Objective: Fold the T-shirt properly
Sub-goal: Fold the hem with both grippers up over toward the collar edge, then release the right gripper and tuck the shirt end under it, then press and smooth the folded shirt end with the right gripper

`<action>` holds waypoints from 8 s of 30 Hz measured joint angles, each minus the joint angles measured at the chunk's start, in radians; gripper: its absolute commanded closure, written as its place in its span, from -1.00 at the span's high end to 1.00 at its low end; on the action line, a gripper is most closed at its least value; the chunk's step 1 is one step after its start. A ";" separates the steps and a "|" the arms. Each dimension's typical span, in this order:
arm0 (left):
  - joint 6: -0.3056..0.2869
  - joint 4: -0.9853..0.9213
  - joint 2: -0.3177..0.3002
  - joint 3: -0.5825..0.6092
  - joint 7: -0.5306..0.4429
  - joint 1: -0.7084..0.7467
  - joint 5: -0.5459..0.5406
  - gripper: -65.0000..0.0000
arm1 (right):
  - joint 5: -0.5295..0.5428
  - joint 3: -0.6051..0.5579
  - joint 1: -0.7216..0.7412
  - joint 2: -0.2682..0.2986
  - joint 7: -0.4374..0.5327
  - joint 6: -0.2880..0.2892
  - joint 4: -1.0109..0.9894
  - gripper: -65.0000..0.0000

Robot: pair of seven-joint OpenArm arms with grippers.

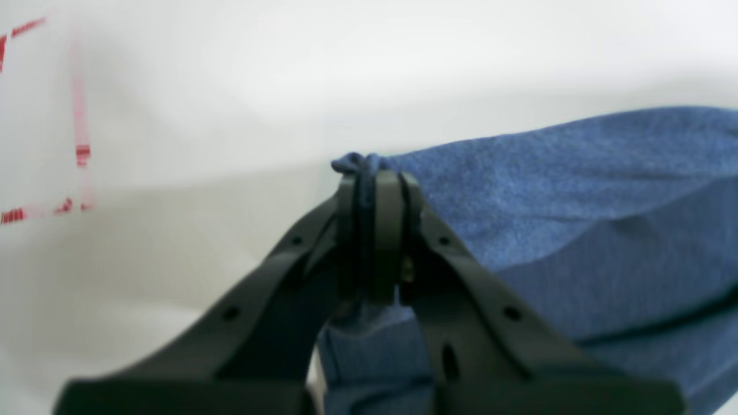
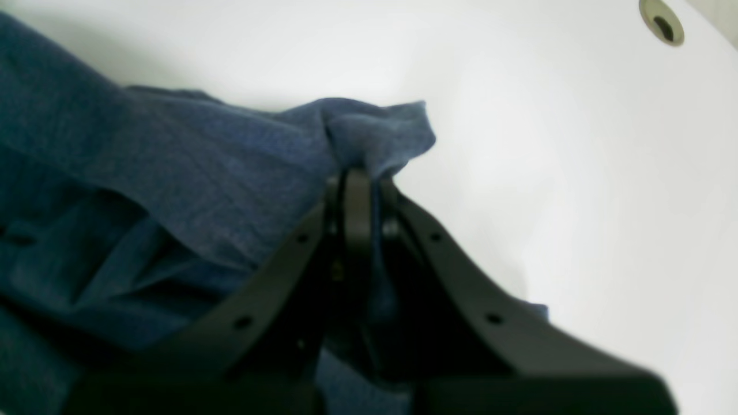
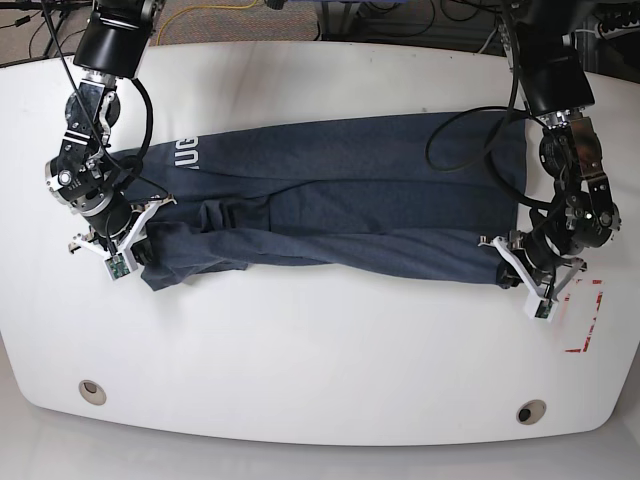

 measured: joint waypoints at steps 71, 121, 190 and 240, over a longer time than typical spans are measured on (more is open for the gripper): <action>0.000 0.362 -0.087 -0.003 0.026 0.377 -0.007 0.26 | -0.012 0.109 0.057 -0.112 -0.196 -0.003 0.082 0.50; 0.000 0.336 -0.088 -0.066 0.029 0.373 0.000 0.26 | 0.000 0.113 0.196 -0.188 -0.270 -0.004 -0.153 -1.00; 0.000 0.223 0.033 -0.063 0.026 0.371 0.001 0.26 | 0.600 0.110 -0.290 -0.126 -0.685 -0.004 0.339 -0.50; -0.010 -0.156 -0.153 0.025 -0.142 0.247 -0.032 0.26 | 0.077 0.170 -0.156 -0.203 -0.249 0.007 -0.026 -0.68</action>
